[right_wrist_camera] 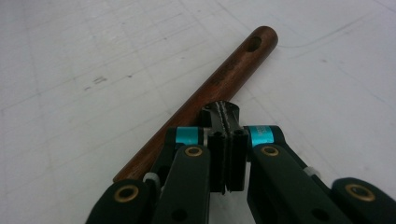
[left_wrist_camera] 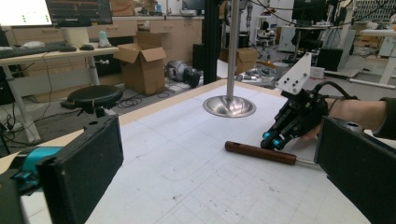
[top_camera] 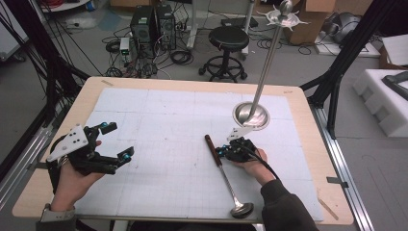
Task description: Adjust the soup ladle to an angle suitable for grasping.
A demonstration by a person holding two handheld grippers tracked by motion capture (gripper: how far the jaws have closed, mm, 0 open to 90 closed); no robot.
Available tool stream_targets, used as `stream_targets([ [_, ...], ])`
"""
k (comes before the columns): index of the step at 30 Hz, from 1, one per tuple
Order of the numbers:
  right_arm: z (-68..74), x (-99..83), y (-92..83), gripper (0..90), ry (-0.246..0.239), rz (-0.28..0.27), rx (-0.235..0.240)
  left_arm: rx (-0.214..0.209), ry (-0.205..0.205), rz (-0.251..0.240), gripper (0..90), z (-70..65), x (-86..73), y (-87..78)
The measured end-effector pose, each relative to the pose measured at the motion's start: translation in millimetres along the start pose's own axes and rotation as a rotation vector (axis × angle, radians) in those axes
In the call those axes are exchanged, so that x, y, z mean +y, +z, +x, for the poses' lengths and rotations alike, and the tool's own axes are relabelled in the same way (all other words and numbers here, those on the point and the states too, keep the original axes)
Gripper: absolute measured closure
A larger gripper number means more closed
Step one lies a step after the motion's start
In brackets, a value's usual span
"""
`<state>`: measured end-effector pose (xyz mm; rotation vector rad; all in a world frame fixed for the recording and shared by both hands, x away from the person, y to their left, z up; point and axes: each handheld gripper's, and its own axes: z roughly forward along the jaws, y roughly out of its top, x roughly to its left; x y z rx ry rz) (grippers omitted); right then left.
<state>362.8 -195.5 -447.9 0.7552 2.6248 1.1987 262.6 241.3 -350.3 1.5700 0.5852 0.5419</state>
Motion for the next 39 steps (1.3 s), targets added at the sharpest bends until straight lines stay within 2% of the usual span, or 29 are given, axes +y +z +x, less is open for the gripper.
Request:
stream_targets([
  [6,10.9,8.9,7.7,89.8,-0.024,0.029,0.053,0.01,-0.004,-0.003,1.8,0.9,-0.8,-0.2],
  [15,23.1,17.2,18.1,89.9,-0.046,0.034,0.094,0.031,-0.009,-0.013,1.9,2.3,-0.6,-2.9],
  [25,37.8,19.5,20.4,89.8,-0.072,0.071,0.211,0.037,-0.015,-0.01,1.8,3.1,-1.9,-4.2],
  [33,57.0,21.5,19.6,89.9,-0.15,0.105,0.239,0.057,-0.02,-0.005,2.8,3.6,-1.6,-7.8],
  [35,60.3,22.0,20.4,89.9,-0.153,0.109,0.256,0.06,-0.024,-0.005,2.8,4.0,-1.6,-8.6],
  [36,62.5,22.3,21.7,89.9,-0.14,0.111,0.274,0.063,-0.028,-0.003,2.8,4.2,-1.7,-9.0],
  [39,64.8,23.0,22.2,89.9,-0.147,0.118,0.28,0.061,-0.031,-0.003,2.8,4.5,-2.0,-8.9],
])
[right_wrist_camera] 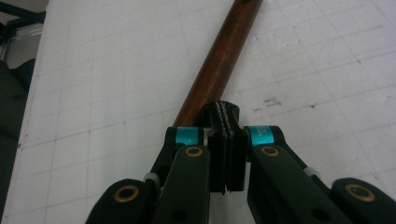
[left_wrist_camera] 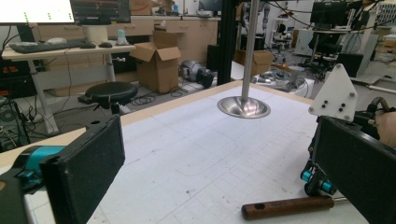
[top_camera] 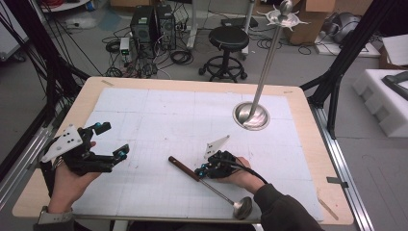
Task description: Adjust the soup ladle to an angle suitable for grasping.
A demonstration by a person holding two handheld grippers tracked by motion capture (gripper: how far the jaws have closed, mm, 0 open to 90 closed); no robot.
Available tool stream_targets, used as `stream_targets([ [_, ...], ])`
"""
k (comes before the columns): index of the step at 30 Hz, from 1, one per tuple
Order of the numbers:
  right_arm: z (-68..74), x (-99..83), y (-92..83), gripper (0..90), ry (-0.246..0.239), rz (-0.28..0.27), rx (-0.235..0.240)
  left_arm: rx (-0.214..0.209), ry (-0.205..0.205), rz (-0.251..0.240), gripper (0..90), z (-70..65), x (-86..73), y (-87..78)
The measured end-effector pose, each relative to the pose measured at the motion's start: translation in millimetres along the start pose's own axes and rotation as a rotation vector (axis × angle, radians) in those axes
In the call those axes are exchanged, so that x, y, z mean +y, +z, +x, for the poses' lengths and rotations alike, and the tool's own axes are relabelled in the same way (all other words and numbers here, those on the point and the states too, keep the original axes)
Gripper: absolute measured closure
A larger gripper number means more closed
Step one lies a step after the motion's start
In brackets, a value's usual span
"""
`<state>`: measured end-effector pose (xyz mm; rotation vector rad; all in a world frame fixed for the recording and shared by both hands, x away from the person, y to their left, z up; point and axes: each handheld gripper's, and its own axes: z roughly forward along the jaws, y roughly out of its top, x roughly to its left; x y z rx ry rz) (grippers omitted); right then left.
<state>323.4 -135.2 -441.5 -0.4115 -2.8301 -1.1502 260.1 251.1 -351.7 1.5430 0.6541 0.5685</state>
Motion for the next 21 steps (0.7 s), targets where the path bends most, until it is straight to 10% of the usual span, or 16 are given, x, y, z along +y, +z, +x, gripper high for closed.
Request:
stream_targets([
  [21,24.2,8.0,8.0,89.9,-0.132,0.074,0.135,0.001,0.006,0.001,2.8,0.4,-0.9,1.8],
])
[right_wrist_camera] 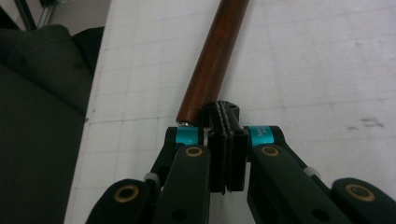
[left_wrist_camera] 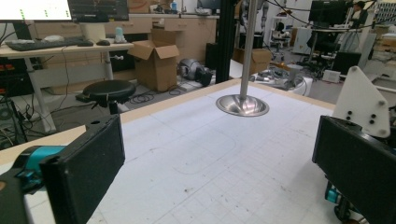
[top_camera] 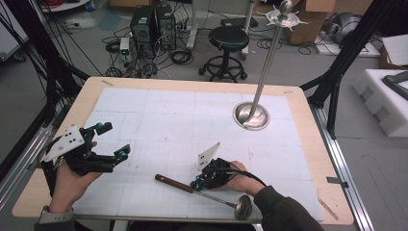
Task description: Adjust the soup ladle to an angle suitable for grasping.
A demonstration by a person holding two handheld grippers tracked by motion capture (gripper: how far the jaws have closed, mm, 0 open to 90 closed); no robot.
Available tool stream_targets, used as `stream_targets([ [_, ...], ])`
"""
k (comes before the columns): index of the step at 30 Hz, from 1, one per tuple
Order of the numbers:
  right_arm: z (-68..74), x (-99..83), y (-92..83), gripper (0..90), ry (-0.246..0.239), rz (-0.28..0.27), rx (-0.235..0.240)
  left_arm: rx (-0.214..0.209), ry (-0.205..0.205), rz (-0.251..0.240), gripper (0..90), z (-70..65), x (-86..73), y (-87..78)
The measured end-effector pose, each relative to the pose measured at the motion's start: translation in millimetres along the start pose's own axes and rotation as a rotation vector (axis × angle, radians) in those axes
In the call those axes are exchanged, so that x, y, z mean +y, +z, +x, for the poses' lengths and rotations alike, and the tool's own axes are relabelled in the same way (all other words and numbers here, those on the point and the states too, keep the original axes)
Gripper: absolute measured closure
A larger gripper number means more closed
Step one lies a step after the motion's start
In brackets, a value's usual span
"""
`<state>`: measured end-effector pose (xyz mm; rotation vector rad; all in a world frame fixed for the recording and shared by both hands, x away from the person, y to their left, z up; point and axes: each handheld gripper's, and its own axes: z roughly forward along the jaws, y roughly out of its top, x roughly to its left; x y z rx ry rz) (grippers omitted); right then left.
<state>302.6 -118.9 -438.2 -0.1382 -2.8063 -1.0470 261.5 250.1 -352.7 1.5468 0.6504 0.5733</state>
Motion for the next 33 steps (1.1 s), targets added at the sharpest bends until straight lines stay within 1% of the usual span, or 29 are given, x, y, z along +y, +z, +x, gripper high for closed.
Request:
stream_targets([
  [1,1.2,0.6,-0.1,89.8,0.001,0.0,-0.006,0.008,0.001,-0.006,2.8,0.5,0.3,-0.9],
  [2,1.7,1.1,-0.7,89.8,-0.011,0.0,-0.017,0.013,0.001,-0.01,2.8,1.3,0.7,-2.0],
  [4,4.2,2.3,-2.7,89.6,-0.01,-0.001,-0.052,0.015,-0.006,-0.02,2.8,2.2,1.1,-3.7],
  [5,5.0,3.1,-4.6,89.4,-0.017,-0.004,-0.068,0.016,-0.005,-0.02,2.8,2.6,1.3,-4.2],
  [7,7.4,4.7,-10.1,88.8,-0.012,-0.016,-0.093,0.016,-0.006,-0.02,2.8,2.7,1.5,-4.3],
  [8,8.8,5.4,-13.4,85.9,-0.009,-0.03,-0.105,0.014,-0.003,-0.018,2.8,2.7,1.5,-4.3],
  [9,10.2,6.2,-17.4,81.4,-0.007,-0.045,-0.107,0.015,-0.003,-0.016,2.8,2.4,1.5,-4.1],
  [10,11.3,6.8,-21.2,75.0,-0.002,-0.062,-0.112,0.013,-0.004,-0.017,2.8,2.3,1.4,-3.8],
  [11,12.2,7.2,-24.5,69.9,0.015,-0.073,-0.119,0.013,-0.004,-0.015,2.8,2.2,1.4,-3.8],
  [12,13.4,7.6,-27.9,65.6,0.028,-0.075,-0.128,0.013,-0.002,-0.014,2.8,2.2,1.4,-3.6],
  [13,14.9,7.7,-31.0,61.8,0.025,-0.075,-0.136,0.013,-0.003,-0.014,2.8,2.1,1.4,-3.4],
  [15,21.1,8.3,-35.9,60.3,0.032,-0.065,-0.171,0.01,-0.001,-0.012,2.8,2.2,1.7,-2.9],
  [16,24.4,8.6,-37.5,56.9,0.03,-0.069,-0.173,0.01,-0.003,-0.013,2.8,2.2,1.9,-2.3],
  [17,27.4,9.2,-38.7,50.7,0.025,-0.071,-0.167,0.008,-0.002,-0.013,2.8,2.3,2.2,-1.8],
  [18,30.2,9.7,-39.9,45.6,0.024,-0.066,-0.177,0.005,0.001,-0.012,2.8,2.4,2.7,-1.4],
  [19,32.9,10.4,-41.0,41.2,0.031,-0.057,-0.198,0.003,-0.004,-0.019,2.8,2.0,3.2,-0.4],
  [20,34.2,10.4,-42.3,40.3,0.033,-0.055,-0.208,0.001,0.002,-0.018,2.8,2.1,3.8,0.1],
  [21,35.7,10.0,-44.2,36.5,0.043,-0.057,-0.208,-0.004,0.002,-0.02,2.8,1.9,4.4,0.9],
  [22,38.0,9.1,-46.0,17.5,0.063,-0.045,-0.236,-0.008,0.004,-0.019,2.8,2.0,4.9,1.5],
  [23,38.0,9.1,-46.0,17.5,0.063,-0.045,-0.236,-0.013,0.005,-0.02,2.8,2.4,5.3,2.3],
  [24,39.1,8.7,-46.3,8.9,0.075,-0.019,-0.245,-0.013,0.002,-0.023,2.8,2.7,5.6,3.2],
  [25,40.3,7.6,-46.2,0.0,0.067,-0.005,-0.237,-0.016,0.0,-0.022,2.8,3.5,6.0,3.8],
  [27,42.2,5.6,-45.9,0.0,0.083,0.021,-0.225,-0.017,-0.006,-0.026,2.8,4.9,7.0,5.0],
  [29,43.9,5.2,-45.8,0.0,0.081,0.062,-0.231,-0.02,-0.009,-0.035,2.8,6.4,7.7,6.1],
  [30,44.3,5.4,-45.4,0.0,0.089,0.085,-0.23,-0.019,-0.011,-0.034,2.8,7.4,7.9,6.5],
  [31,44.4,5.9,-44.5,0.0,0.094,0.107,-0.219,-0.018,-0.009,-0.035,2.8,8.5,8.1,7.0],
  [32,44.7,7.2,-41.9,0.0,0.077,0.143,-0.223,-0.018,-0.01,-0.037,2.8,9.4,8.1,7.6],
  [33,44.7,7.2,-41.9,0.0,0.077,0.143,-0.223,-0.019,-0.012,-0.036,2.8,10.4,8.1,8.0],
])
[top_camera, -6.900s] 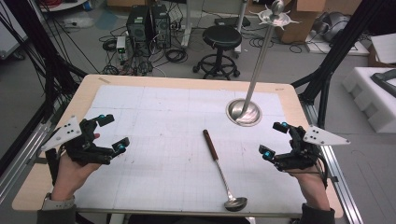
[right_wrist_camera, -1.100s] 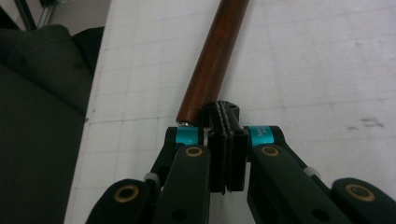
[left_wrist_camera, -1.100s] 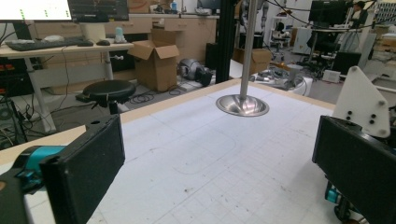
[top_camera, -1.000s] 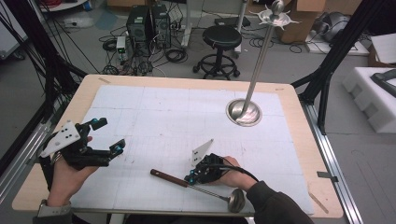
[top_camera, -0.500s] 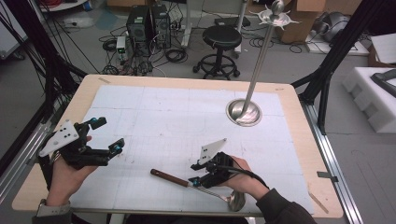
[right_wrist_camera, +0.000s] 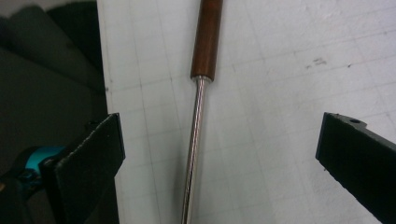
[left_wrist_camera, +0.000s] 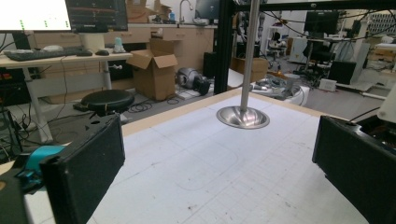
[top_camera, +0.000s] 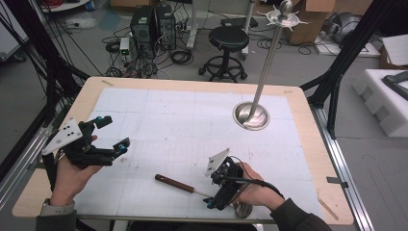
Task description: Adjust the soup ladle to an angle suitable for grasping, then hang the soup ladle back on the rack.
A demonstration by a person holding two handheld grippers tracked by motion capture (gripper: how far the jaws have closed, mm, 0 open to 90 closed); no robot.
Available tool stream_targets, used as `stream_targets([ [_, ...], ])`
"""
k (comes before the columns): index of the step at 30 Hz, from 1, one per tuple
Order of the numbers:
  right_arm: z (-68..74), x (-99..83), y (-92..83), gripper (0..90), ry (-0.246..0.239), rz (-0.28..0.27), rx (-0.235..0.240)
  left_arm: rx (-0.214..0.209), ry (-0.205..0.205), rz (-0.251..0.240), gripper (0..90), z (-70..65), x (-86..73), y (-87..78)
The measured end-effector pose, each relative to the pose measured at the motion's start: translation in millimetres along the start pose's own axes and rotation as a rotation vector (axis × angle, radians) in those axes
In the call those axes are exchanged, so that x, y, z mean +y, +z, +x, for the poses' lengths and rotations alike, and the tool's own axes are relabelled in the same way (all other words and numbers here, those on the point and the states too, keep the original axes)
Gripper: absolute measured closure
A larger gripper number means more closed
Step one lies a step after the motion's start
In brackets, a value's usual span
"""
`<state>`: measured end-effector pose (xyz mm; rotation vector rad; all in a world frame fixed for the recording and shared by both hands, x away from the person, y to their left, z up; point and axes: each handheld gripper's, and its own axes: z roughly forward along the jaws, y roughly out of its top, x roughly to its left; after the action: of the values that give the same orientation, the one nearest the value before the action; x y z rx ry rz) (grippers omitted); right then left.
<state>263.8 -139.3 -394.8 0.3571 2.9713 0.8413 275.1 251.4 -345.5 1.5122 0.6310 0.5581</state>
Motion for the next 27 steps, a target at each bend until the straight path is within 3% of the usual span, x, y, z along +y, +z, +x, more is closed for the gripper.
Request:
stream_targets([
  [4,-1.8,0.3,10.0,0.0,0.009,0.082,0.011,0.002,-0.003,0.0,2.8,2.2,0.5,-0.4],
  [10,-0.6,0.4,17.3,1.0,0.024,0.125,0.021,-0.005,0.003,-0.004,2.8,-0.9,1.4,-2.9],
  [13,2.7,2.6,21.1,8.4,0.014,0.166,0.027,0.008,0.004,-0.008,2.8,-0.9,2.3,-3.2],
  [17,8.8,7.2,24.4,27.4,-0.022,0.213,0.023,0.006,0.01,-0.01,2.8,-2.8,4.6,-3.7],
  [21,10.3,8.7,25.5,42.1,-0.011,0.264,0.015,0.01,0.007,-0.009,2.8,-3.5,4.0,-4.6],
  [22,10.3,8.1,25.3,47.2,-0.018,0.274,0.005,0.011,0.006,-0.008,2.8,-3.3,3.7,-5.2],
  [23,11.8,6.9,23.6,57.8,-0.031,0.284,-0.022,0.007,0.007,-0.008,2.8,-3.0,3.5,-5.7],
  [25,11.6,6.3,22.6,59.7,-0.019,0.289,-0.016,-0.011,0.008,-0.007,2.8,-2.6,2.2,-6.9],
  [27,12.0,5.0,21.1,62.6,0.004,0.301,-0.016,-0.001,0.005,-0.001,2.8,-2.0,0.6,-7.4],
])
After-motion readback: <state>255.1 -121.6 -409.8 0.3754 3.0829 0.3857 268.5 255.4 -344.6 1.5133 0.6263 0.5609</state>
